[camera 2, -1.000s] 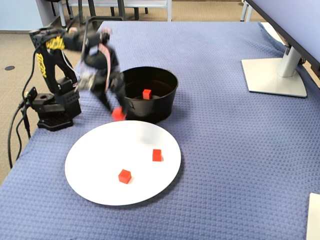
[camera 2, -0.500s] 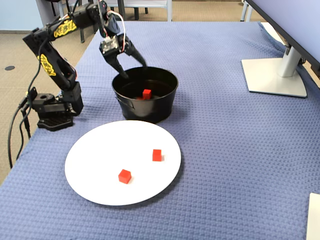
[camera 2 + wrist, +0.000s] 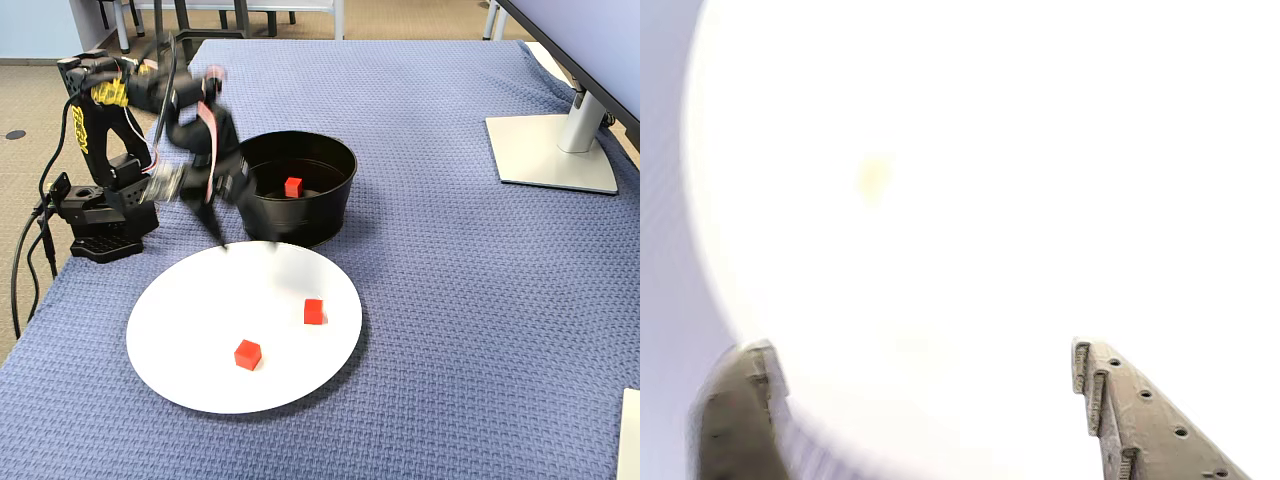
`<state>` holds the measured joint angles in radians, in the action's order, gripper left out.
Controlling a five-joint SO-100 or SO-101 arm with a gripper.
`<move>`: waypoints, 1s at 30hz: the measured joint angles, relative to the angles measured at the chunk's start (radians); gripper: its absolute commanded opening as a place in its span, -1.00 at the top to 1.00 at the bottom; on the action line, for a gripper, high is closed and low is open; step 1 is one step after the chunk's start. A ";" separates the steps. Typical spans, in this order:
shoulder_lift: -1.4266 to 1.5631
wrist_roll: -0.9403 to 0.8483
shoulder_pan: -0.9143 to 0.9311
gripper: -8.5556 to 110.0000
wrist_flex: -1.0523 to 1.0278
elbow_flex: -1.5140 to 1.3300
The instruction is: Pick up the red cubes from the white plate and place them in the black recipient
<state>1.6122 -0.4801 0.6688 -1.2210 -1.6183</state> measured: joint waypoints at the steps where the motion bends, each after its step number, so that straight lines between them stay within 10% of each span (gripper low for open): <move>1: -0.040 -0.012 0.020 0.47 0.006 0.018; 30: -0.678 -0.112 0.130 0.50 -0.058 0.601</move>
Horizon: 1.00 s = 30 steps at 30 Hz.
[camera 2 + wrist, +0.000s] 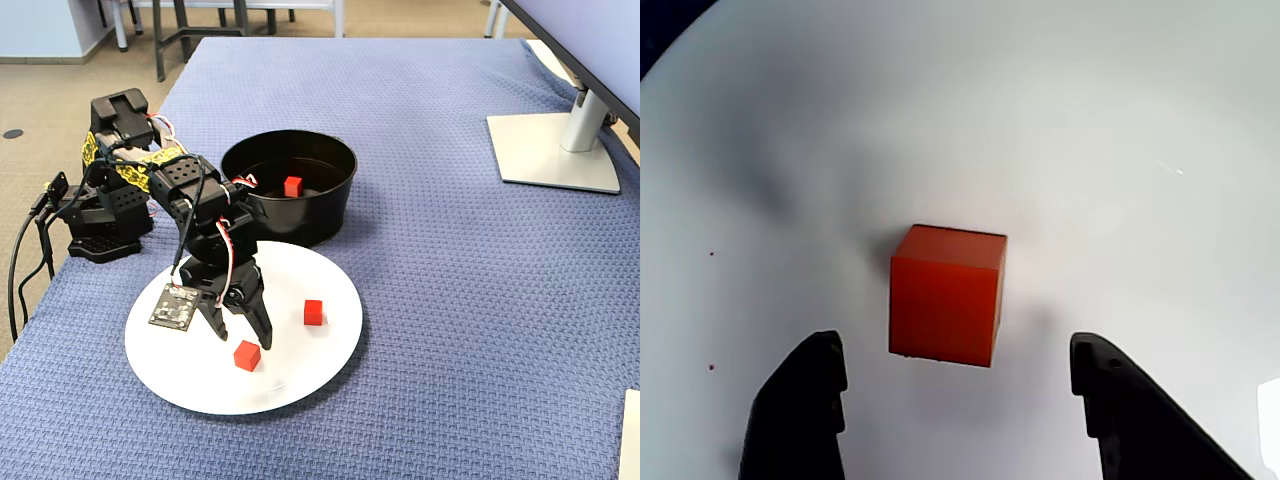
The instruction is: Pick up the red cubes from the white plate and place them in the black recipient
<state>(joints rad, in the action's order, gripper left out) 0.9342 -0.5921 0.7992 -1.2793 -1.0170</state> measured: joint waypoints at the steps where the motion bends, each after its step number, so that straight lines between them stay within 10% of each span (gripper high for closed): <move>1: -0.012 0.000 0.000 0.50 0.000 0.017; 30: -0.199 0.000 0.006 0.76 -0.071 0.241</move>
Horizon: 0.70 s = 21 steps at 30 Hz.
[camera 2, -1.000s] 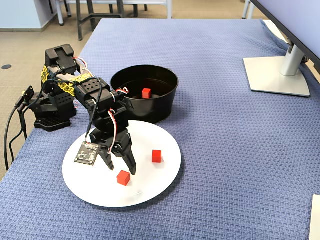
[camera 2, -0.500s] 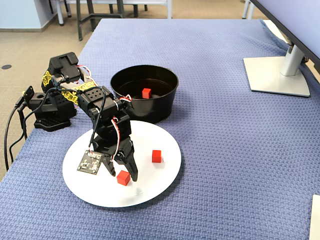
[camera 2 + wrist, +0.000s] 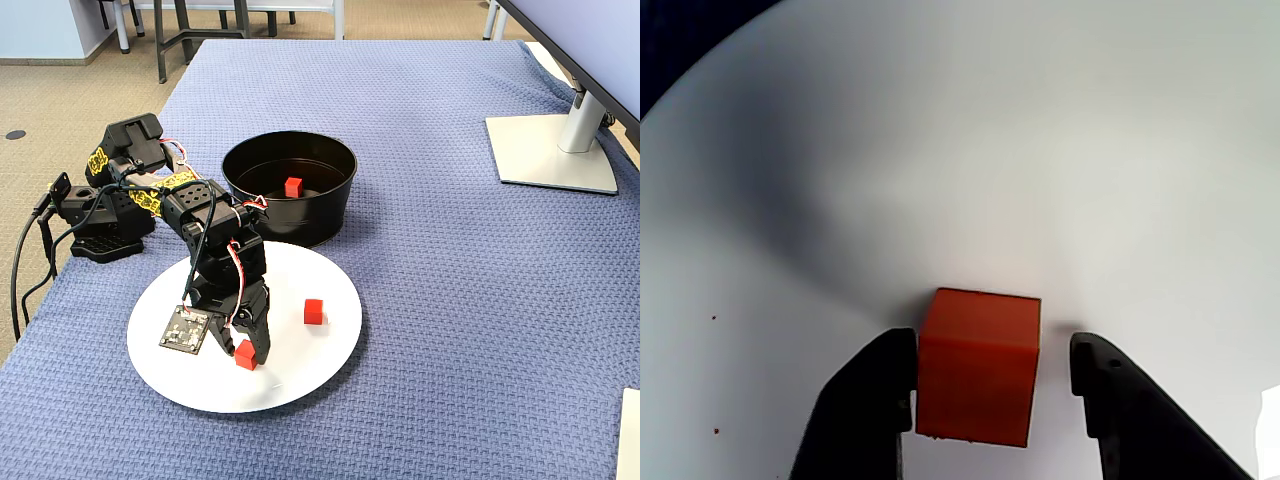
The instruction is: Pick up the red cubes from the white plate and place them in the black recipient
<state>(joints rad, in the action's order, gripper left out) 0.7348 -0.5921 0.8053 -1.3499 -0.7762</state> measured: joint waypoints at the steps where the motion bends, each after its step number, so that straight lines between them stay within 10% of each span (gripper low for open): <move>1: 0.000 0.000 0.000 0.77 0.000 0.000; 21: 0.101 0.091 0.034 0.86 -0.008 -0.054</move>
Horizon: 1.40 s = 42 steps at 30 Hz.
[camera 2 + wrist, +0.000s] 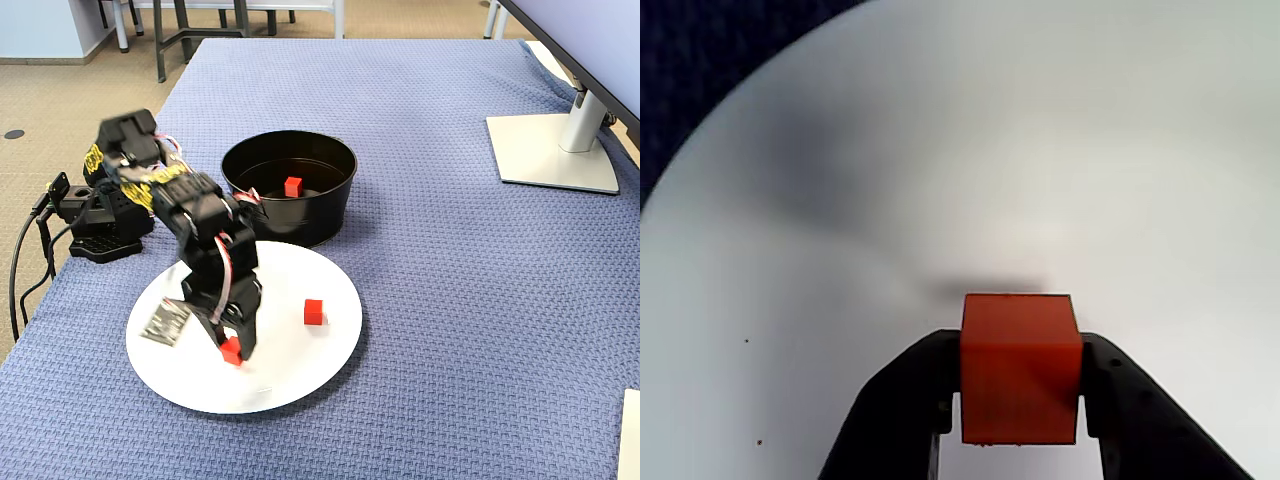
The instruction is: Pick up the red cubes from the white plate and place them in the black recipient
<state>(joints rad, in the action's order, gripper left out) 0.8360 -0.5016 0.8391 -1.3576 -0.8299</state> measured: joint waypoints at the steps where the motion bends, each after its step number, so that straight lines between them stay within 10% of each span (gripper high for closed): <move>1: 0.043 0.021 0.002 0.86 0.002 -0.034; 9: 0.502 0.138 -0.066 0.86 0.012 -0.288; 23: 1.054 0.362 -0.770 0.86 0.095 -0.762; 27: 1.131 0.405 -0.992 0.22 0.137 -0.881; 30: 1.154 0.377 -1.081 0.19 0.129 -0.891; 42: 1.002 0.225 -0.557 0.31 0.247 -0.854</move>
<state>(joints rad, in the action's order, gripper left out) 1.8377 -0.2761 0.2823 -1.1106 -1.6843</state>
